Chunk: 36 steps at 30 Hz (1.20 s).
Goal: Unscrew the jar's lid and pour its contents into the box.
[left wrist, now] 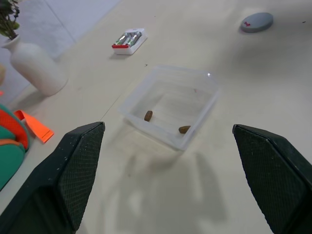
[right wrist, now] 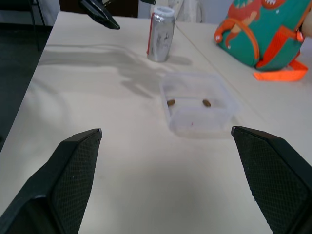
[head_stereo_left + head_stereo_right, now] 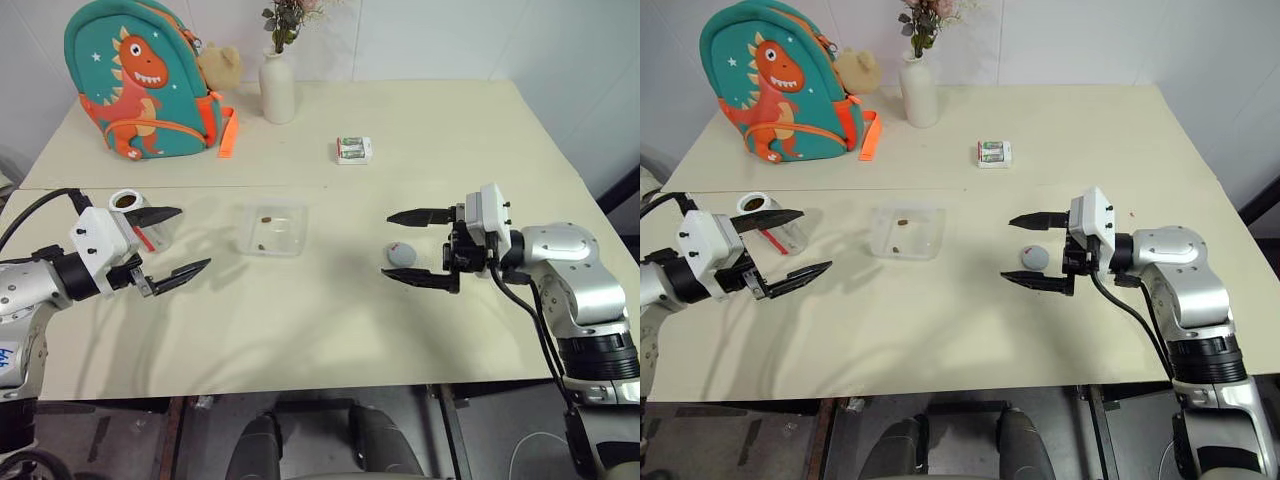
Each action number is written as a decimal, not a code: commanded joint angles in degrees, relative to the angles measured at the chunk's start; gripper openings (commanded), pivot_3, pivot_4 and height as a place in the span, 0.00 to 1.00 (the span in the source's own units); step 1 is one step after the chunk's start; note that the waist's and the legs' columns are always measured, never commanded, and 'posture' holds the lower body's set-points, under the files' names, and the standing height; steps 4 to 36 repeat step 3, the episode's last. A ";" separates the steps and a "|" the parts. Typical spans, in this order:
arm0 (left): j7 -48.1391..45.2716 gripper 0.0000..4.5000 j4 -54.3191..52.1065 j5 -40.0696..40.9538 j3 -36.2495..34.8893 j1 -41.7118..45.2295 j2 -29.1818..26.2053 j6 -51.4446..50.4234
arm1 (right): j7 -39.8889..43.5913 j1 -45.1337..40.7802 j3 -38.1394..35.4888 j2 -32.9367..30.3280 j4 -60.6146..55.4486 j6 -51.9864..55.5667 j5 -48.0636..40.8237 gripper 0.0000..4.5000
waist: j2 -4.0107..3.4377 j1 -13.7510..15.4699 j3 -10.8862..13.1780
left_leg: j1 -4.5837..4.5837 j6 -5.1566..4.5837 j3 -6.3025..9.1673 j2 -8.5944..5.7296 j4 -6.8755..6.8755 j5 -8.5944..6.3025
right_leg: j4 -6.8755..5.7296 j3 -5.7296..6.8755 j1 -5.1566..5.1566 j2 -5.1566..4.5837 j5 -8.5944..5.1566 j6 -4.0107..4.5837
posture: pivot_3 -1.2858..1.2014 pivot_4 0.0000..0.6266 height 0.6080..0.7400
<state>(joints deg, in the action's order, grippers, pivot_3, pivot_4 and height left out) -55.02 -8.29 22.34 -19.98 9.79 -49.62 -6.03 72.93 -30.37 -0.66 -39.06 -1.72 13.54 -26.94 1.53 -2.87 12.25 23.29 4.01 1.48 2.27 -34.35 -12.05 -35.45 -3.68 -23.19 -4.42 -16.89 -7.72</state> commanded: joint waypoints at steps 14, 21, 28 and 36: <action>-1.47 1.00 -1.73 2.26 -0.63 -0.73 -0.11 -0.70 | -1.36 2.14 -2.75 -1.21 -4.06 1.37 -2.23 1.00 | 0.00 -0.05 0.00 | 0.10 0.02 0.00 0.05 0.12 -0.01 | -0.32 -0.01 -0.34 0.05 -0.20 0.07 | 0.52 0.24 1.00; -1.47 1.00 -1.73 2.26 -0.63 -0.73 -0.11 -0.70 | -1.36 2.14 -2.75 -1.21 -4.06 1.37 -2.23 1.00 | 0.00 -0.05 0.00 | 0.10 0.02 0.00 0.05 0.12 -0.01 | -0.32 -0.01 -0.34 0.05 -0.20 0.07 | 0.52 0.24 1.00; -1.47 1.00 -1.73 2.26 -0.63 -0.73 -0.11 -0.70 | -1.36 2.14 -2.75 -1.21 -4.06 1.37 -2.23 1.00 | 0.00 -0.05 0.00 | 0.10 0.02 0.00 0.05 0.12 -0.01 | -0.32 -0.01 -0.34 0.05 -0.20 0.07 | 0.52 0.24 1.00; -1.47 1.00 -1.73 2.26 -0.63 -0.73 -0.11 -0.70 | -1.36 2.14 -2.75 -1.21 -4.06 1.37 -2.23 1.00 | 0.00 -0.05 0.00 | 0.10 0.02 0.00 0.05 0.12 -0.01 | -0.32 -0.01 -0.34 0.05 -0.20 0.07 | 0.52 0.24 1.00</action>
